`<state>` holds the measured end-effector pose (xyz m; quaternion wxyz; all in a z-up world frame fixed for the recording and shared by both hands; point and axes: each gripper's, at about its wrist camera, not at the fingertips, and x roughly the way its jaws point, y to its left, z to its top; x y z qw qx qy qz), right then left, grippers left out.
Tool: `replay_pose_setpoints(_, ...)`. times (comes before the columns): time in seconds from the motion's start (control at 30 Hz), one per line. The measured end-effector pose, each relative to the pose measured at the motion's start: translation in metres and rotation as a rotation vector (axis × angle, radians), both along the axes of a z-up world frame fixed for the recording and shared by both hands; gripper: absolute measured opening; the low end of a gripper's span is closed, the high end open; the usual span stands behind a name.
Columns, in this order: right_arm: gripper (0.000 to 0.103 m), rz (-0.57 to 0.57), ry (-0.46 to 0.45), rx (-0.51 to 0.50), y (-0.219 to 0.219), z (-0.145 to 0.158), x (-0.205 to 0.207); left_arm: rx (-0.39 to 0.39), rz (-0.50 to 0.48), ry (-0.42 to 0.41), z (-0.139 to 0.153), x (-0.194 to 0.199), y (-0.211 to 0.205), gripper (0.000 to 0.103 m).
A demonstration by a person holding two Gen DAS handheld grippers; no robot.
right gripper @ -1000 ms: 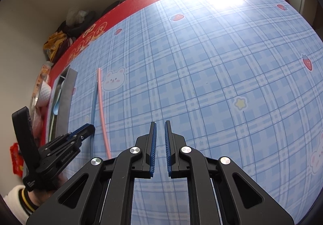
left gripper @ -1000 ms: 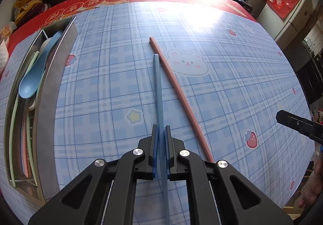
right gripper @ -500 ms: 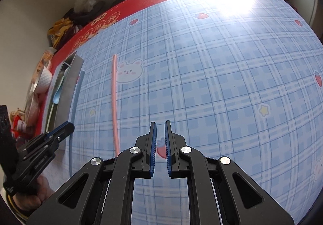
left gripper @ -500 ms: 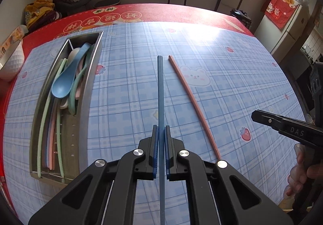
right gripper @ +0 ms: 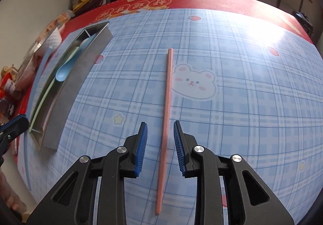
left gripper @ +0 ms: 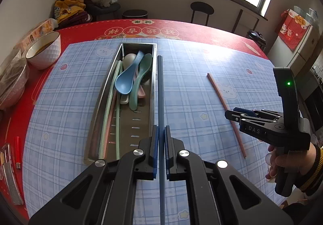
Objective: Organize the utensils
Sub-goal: 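Lift the blue chopstick with the left tool while the right tool grasps the pink chopstick, then lower the blue chopstick into the tray and open the left tool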
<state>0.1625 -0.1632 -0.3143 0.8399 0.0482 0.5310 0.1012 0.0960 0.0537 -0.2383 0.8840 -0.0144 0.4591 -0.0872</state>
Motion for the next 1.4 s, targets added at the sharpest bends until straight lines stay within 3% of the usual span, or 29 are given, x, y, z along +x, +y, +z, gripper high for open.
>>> replay_pose_setpoints(0.2, 0.026, -0.017, -0.005, -0.049, 0.009, -0.003, 0.003, -0.025, 0.042, 0.016, -0.003, -0.003, 0.025, 0.006)
replay_pose_setpoints(0.23, 0.023, -0.022, -0.003, -0.053, 0.01, -0.003, 0.004, -0.029, 0.046, 0.02, -0.004, -0.002, 0.028, 0.006)
replay_pose_setpoints(0.3, 0.009, -0.039, 0.004, -0.054, 0.009, -0.004, 0.004, -0.035, 0.05, 0.023, -0.005, -0.001, 0.033, 0.006)
replay_pose_setpoints(0.37, 0.007, -0.048, 0.009, -0.048, 0.008, -0.004, 0.004, -0.037, 0.049, 0.03, -0.007, 0.001, 0.037, 0.006)
replay_pose_setpoints(0.67, 0.006, -0.078, -0.006, 0.039, 0.01, 0.01, -0.004, -0.033, 0.043, 0.058, -0.011, 0.027, 0.053, 0.006)
replay_pose_setpoints(1.0, 0.007, -0.141, -0.048, 0.133, 0.006, 0.035, -0.011, 0.05, 0.013, 0.096, -0.027, 0.082, 0.06, 0.006)
replay_pose_setpoints(1.4, 0.007, -0.22, -0.038, 0.175, -0.009, 0.033, -0.018, 0.078, -0.021, 0.141, -0.043, 0.111, 0.056, 0.006)
